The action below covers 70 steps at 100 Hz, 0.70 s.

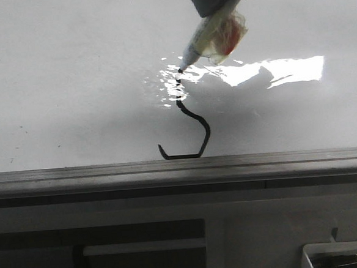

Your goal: Write number 5 on whiteboard

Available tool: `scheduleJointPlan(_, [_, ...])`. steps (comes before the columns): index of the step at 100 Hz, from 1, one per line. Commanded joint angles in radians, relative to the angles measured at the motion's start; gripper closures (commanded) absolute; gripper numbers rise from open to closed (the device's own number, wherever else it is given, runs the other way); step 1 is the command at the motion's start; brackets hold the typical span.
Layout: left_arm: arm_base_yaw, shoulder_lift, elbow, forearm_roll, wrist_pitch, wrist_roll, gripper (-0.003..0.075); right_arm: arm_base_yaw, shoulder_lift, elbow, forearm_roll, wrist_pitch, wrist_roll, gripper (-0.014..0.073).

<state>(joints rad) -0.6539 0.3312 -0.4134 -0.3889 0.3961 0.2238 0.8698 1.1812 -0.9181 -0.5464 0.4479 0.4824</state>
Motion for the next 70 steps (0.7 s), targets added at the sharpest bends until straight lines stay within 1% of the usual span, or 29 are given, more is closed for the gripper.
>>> scheduleJointPlan(1, [0.002,0.008,-0.026,-0.02,-0.077,-0.008,0.0741,-0.007,-0.007,-0.023,-0.016,-0.052,0.001,0.0639])
scheduleJointPlan(16, [0.002,0.008,-0.026,-0.02,-0.077,-0.008,0.0741,-0.017,0.015,-0.023,-0.016,-0.077,0.003,0.0639])
scheduleJointPlan(40, [0.002,0.008,-0.026,-0.02,-0.077,-0.008,0.0741,-0.046,0.03,-0.023,-0.019,-0.077,0.003,0.0639])
scheduleJointPlan(70, [0.002,0.008,-0.026,-0.02,-0.077,-0.008,0.0741,-0.047,0.03,-0.023,-0.021,-0.039,0.005,0.0639])
